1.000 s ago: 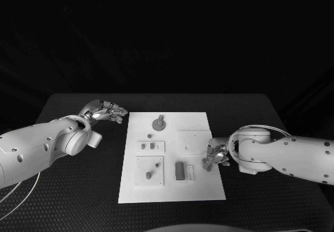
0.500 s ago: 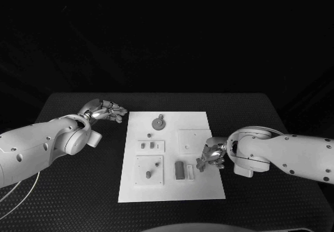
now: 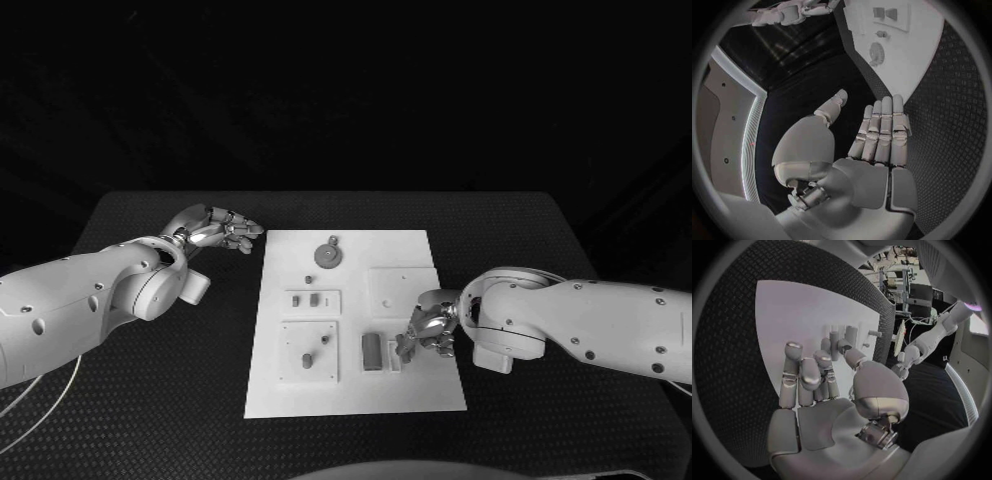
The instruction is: Assemble the parts on the task board
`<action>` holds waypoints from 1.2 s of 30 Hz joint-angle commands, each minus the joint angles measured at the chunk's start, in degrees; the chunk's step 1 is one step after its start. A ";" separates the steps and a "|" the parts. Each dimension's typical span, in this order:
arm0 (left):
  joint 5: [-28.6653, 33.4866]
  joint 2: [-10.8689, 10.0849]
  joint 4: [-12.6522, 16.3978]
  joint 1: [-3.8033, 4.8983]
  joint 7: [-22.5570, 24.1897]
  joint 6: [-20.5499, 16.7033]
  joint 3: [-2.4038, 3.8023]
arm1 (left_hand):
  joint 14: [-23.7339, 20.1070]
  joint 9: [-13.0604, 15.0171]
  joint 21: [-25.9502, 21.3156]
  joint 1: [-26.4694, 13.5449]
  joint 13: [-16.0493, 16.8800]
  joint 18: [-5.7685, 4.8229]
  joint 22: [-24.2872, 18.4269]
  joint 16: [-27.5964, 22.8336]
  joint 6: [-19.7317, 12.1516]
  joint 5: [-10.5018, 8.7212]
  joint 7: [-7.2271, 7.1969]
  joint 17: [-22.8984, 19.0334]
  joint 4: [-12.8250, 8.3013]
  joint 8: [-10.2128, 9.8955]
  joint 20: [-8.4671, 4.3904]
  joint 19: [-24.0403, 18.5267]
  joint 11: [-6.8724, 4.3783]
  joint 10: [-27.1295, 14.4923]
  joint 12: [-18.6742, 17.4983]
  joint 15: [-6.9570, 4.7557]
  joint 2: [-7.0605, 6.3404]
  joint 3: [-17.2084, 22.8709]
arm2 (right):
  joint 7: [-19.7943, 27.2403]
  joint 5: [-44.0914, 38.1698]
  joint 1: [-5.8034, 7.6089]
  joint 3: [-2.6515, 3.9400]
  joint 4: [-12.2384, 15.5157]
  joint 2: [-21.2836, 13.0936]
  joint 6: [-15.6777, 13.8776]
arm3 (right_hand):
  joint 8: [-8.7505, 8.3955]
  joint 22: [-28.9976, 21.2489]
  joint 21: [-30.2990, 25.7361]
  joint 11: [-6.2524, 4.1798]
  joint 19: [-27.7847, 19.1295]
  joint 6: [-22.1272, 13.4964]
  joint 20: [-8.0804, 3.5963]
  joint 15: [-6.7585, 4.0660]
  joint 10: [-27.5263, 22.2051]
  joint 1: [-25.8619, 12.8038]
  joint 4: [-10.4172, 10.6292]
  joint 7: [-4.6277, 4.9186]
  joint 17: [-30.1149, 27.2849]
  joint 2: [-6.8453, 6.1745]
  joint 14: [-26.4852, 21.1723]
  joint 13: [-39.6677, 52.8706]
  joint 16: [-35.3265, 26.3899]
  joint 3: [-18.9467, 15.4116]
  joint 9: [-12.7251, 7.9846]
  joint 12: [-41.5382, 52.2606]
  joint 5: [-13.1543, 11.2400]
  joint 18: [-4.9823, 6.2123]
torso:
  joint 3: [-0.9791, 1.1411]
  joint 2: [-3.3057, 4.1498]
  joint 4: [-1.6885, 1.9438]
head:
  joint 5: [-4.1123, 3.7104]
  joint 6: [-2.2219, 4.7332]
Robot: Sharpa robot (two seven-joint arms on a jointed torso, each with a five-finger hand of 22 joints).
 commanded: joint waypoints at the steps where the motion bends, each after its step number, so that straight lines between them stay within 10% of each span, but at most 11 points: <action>1: 0.27 0.04 0.18 0.05 0.53 0.20 0.03 | 0.53 -0.05 -0.16 -0.38 -0.09 1.12 -0.09 -0.31 -0.16 -0.26 -0.28 0.10 0.00 0.25 0.14 -0.43 -0.08 0.04 0.06 0.00 -0.25 -0.15 | -0.06 0.99 -0.44 -0.01 -0.11 0.48 0.18 | 0.24 1.12 0.15 -0.36 0.12 -0.53 0.00 -0.25 0.47 0.45 -0.10 0.76 -0.03 1.17 -0.09 -0.11 0.12 -0.41 0.00 -0.11 0.23 1.03 | 0.07 0.03 0.00 | 0.09 -0.07; 36: 0.27 0.01 0.14 0.05 0.47 0.34 0.02 | 0.55 -0.08 -0.17 -0.40 -0.11 1.12 -0.09 -0.44 -0.18 -0.26 -0.27 0.26 0.03 0.28 0.15 -0.44 -0.08 0.03 0.05 0.01 -0.24 -0.15 | 0.15 -1.54 -1.63 0.00 -1.98 2.17 0.62 | 0.13 1.03 0.05 -0.29 0.11 -0.58 0.06 -0.20 0.25 -0.57 -0.02 0.83 -0.30 1.23 -0.20 -0.28 -0.01 -0.83 -0.14 -0.43 0.22 1.03 | 0.05 0.01 -0.01 | 0.43 -0.16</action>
